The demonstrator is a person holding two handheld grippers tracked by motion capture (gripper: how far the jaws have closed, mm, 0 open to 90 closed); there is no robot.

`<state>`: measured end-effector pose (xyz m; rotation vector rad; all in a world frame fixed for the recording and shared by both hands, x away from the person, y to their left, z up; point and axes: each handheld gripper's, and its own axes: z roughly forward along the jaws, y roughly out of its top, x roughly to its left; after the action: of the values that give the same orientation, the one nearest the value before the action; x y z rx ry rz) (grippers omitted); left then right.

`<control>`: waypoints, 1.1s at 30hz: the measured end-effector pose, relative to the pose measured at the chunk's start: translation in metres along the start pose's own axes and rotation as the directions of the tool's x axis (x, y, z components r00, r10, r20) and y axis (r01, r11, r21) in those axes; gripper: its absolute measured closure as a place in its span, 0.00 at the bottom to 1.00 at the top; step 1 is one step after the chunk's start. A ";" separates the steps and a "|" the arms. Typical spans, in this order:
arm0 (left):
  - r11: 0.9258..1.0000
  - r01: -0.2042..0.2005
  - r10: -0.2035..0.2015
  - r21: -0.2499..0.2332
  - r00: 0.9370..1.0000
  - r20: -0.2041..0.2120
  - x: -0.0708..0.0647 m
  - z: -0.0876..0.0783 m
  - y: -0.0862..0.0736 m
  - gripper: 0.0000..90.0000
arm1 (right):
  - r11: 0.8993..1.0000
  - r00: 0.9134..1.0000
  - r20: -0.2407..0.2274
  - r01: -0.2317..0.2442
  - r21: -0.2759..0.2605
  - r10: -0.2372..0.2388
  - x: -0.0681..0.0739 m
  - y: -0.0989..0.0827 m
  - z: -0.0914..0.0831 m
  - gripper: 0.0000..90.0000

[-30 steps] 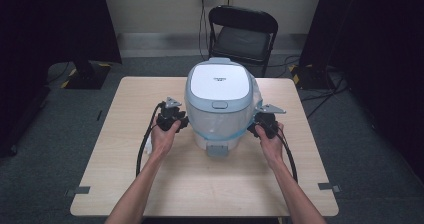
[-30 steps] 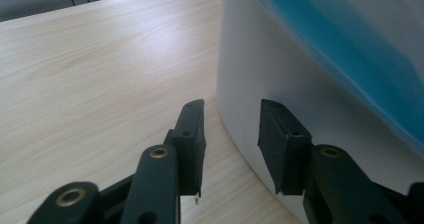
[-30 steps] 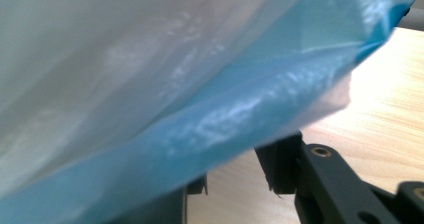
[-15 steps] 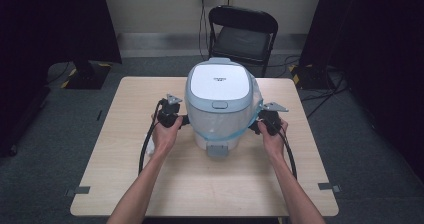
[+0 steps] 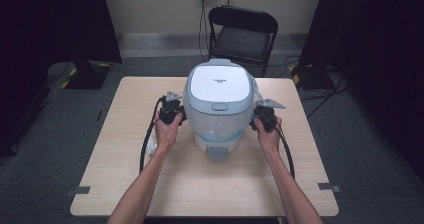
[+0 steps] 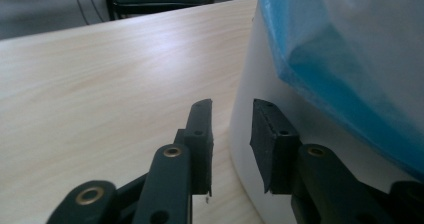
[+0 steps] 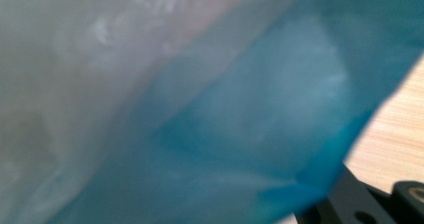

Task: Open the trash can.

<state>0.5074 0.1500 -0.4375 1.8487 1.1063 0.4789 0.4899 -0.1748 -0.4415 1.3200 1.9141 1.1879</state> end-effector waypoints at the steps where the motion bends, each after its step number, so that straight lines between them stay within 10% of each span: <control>1: 1.000 -0.007 0.007 0.004 1.000 -0.008 -0.001 -0.002 0.000 0.78 | 1.000 1.000 -0.005 0.002 0.000 -0.002 0.001 -0.001 -0.002 0.77; 33: 0.995 -0.096 0.096 0.025 0.995 -0.022 -0.050 -0.065 -0.041 0.83 | 0.994 0.993 -0.064 0.104 0.043 -0.101 0.029 -0.034 -0.072 0.74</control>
<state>0.4153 0.1482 -0.4328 1.9279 1.0462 0.5462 0.4054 -0.1792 -0.4354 1.2057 2.0390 1.1519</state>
